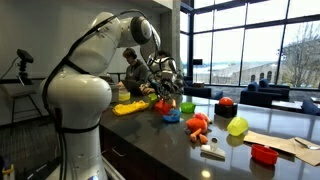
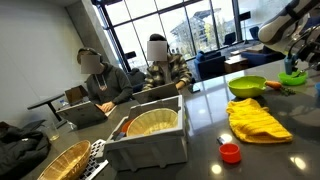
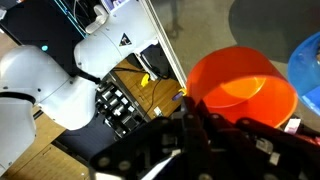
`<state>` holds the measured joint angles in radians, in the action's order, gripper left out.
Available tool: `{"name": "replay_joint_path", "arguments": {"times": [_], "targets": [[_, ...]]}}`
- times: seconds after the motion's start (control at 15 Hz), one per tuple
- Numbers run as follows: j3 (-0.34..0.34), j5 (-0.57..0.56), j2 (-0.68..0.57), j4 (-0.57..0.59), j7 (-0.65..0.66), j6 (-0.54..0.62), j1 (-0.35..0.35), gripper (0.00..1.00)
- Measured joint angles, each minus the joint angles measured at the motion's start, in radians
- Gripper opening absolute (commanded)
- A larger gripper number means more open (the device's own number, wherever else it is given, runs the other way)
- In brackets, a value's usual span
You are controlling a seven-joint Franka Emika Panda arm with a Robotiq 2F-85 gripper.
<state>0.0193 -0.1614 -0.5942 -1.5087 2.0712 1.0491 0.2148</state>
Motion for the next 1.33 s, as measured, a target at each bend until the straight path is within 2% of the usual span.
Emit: {"name": "replay_joint_path", "arguments": {"times": [0.67, 1.33], "targets": [[-0.001, -0.053, -0.012, 0.083, 0.001, -0.019, 0.016, 0.01], [-0.002, -0.102, -0.103, 0.179, -0.001, -0.06, 0.059, 0.01]]}}
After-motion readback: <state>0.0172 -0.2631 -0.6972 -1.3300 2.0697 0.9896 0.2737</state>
